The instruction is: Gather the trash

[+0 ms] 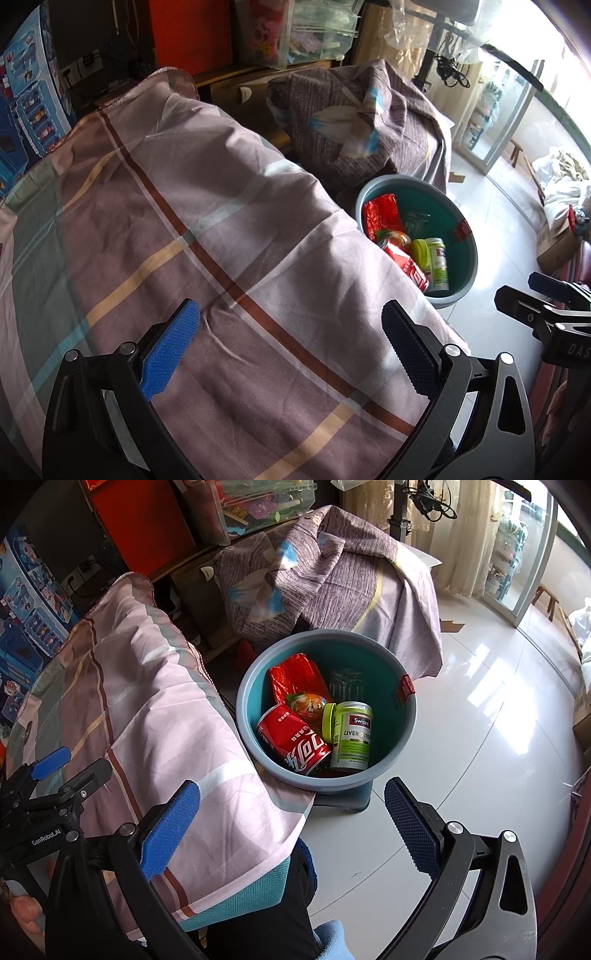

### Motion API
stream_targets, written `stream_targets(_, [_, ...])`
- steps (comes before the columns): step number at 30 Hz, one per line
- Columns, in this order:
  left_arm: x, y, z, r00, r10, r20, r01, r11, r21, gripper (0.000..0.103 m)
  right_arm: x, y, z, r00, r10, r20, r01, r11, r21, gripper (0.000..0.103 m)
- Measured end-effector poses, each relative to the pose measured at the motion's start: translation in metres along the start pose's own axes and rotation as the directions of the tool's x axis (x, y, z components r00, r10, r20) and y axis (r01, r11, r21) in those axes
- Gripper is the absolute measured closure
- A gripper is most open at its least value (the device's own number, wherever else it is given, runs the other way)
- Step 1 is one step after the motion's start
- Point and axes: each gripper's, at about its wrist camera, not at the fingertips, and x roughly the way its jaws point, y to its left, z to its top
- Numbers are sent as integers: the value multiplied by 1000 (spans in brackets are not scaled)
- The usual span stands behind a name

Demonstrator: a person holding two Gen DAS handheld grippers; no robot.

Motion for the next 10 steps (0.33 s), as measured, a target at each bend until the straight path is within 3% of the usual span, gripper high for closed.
stream_targets(10, [1, -8, -2, 1000, -2, -28, 2, 1000, 18, 4, -2, 0, -1, 1000, -1, -2, 1, 1000, -1, 7])
